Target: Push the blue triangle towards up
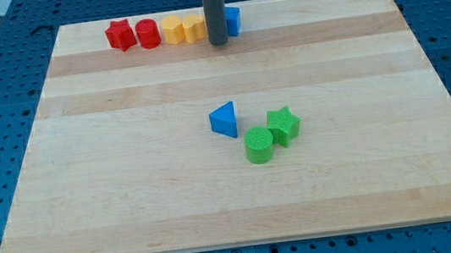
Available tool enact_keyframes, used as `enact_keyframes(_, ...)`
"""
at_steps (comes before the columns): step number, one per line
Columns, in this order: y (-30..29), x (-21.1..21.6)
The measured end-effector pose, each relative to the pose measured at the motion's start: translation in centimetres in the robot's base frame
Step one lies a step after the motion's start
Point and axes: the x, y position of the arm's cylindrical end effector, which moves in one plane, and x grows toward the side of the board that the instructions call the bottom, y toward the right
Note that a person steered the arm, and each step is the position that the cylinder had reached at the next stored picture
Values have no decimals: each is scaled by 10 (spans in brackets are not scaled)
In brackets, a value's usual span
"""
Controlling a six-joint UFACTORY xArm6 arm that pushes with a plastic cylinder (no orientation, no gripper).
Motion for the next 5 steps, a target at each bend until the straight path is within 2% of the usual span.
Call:
enact_keyframes(1, -59, 61)
enact_keyframes(2, -92, 116)
enact_keyframes(4, -65, 192)
enact_keyframes(5, -30, 195)
